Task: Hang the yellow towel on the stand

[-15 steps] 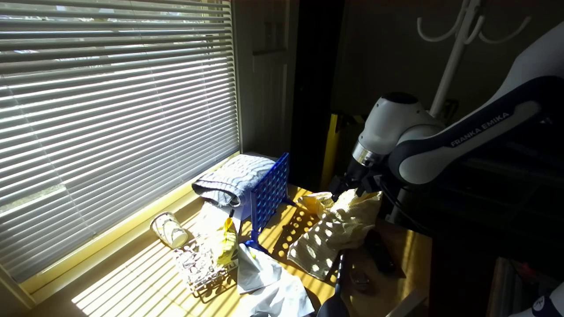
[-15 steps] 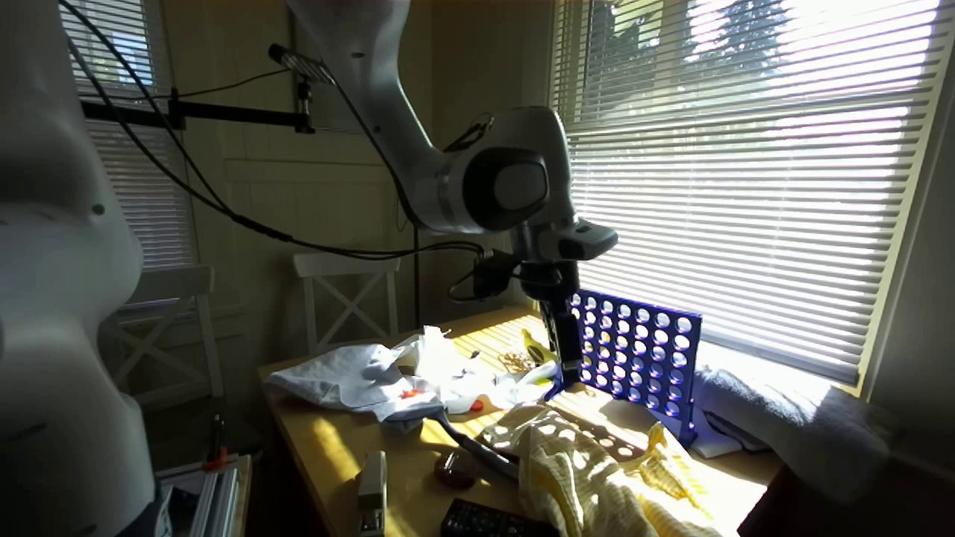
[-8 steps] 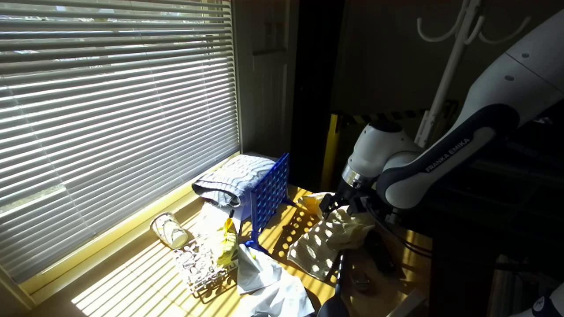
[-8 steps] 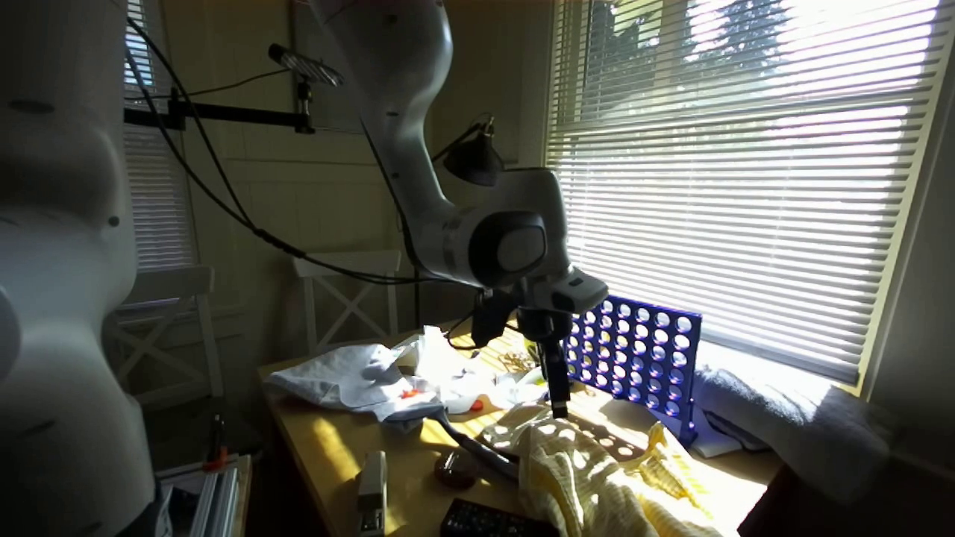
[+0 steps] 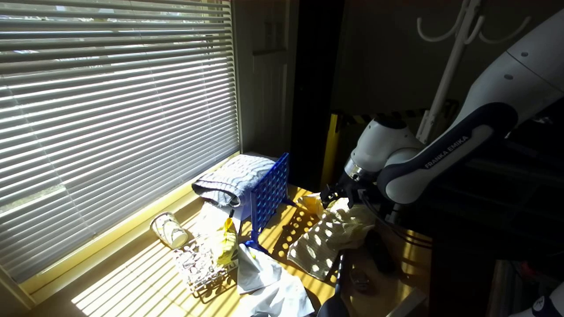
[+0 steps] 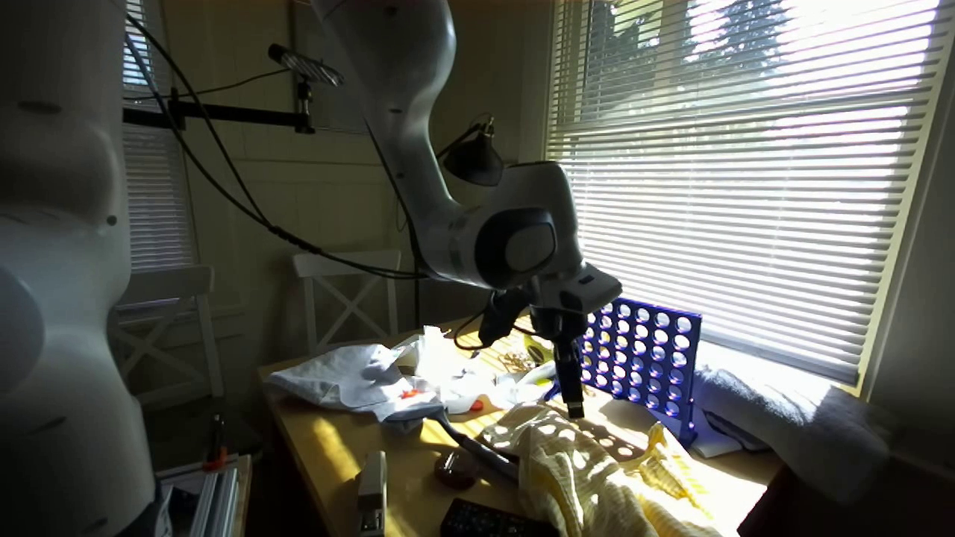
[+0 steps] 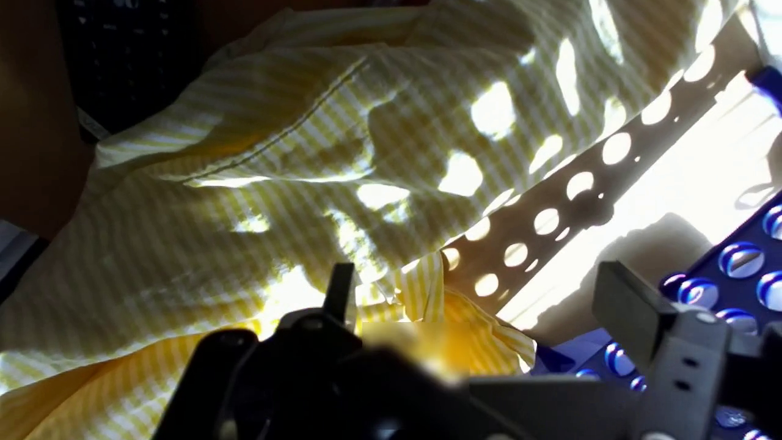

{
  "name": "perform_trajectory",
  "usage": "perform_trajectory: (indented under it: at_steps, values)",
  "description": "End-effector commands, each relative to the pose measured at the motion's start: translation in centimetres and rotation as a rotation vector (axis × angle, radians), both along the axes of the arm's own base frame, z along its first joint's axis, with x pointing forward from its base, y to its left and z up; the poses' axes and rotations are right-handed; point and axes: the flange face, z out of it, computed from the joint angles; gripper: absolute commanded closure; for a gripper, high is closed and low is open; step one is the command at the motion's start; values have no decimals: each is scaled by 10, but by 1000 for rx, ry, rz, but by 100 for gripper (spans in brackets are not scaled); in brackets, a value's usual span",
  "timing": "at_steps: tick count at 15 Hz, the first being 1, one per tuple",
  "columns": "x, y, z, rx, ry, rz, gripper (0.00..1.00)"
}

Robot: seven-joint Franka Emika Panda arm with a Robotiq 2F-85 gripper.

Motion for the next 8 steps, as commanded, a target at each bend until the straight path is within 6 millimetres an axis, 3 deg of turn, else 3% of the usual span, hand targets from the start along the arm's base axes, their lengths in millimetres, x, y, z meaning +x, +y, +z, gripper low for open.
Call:
perform_trajectory:
  at_steps: [1, 8]
  values:
    - [-5, 12, -8, 54, -56, -69, 0]
    - [-19, 43, -57, 123, 32, -89, 0]
